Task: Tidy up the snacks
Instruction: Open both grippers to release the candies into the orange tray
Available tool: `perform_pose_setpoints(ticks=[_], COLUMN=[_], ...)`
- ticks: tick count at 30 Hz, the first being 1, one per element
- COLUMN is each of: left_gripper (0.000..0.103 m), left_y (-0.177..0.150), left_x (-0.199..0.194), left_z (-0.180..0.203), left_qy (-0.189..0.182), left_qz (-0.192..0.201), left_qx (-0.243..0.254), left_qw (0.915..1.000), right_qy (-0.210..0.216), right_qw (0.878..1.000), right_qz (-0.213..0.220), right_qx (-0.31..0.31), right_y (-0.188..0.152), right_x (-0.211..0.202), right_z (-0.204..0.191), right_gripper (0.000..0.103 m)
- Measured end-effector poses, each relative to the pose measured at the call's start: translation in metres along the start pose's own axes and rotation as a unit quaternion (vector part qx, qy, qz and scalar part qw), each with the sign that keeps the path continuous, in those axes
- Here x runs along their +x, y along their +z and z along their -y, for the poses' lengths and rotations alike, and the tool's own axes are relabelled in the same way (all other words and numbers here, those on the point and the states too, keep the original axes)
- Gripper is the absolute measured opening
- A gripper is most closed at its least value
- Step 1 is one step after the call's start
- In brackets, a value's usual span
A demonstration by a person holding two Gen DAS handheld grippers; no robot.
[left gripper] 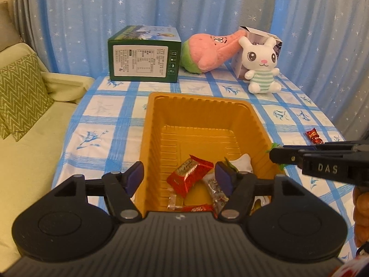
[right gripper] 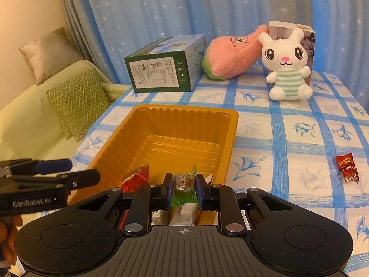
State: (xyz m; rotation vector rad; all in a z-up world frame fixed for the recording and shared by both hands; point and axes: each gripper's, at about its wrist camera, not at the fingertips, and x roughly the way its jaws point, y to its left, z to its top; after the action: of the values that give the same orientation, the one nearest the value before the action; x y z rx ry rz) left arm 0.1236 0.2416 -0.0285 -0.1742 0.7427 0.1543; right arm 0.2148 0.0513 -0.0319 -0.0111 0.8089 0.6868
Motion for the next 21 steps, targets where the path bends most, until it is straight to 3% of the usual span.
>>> perform_pose_setpoints(ticks=[11, 12, 13, 14, 21], left_gripper=[0.081, 0.082, 0.082, 0.083, 0.087], left_y=[-0.005, -0.005, -0.006, -0.006, -0.015], left_x=[-0.020, -0.022, -0.024, -0.026, -0.047], left_z=[-0.007, -0.008, -0.009, -0.009, -0.001], left_qy=[0.011, 0.012, 0.012, 0.012, 0.019], left_qz=[0.014, 0.015, 0.017, 0.018, 0.031], left_qx=[-0.020, -0.025, -0.029, -0.032, -0.041], left_qw=[0.9996, 0.9995, 0.9994, 0.9993, 0.9985], right_qy=[0.046, 0.044, 0.041, 0.041, 0.022], right_qw=[0.998, 0.998, 0.998, 0.998, 0.996], right_qz=[0.026, 0.028, 0.033, 0.041, 0.047], right_qx=[0.022, 0.028, 0.034, 0.041, 0.067], right_y=[0.017, 0.018, 0.020, 0.020, 0.006], right_x=[-0.003, -0.004, -0.006, -0.010, -0.045], right_z=[-0.010, -0.009, -0.008, -0.006, 0.008], right_gripper=[0.023, 0.038, 0.065, 0.071, 0.071])
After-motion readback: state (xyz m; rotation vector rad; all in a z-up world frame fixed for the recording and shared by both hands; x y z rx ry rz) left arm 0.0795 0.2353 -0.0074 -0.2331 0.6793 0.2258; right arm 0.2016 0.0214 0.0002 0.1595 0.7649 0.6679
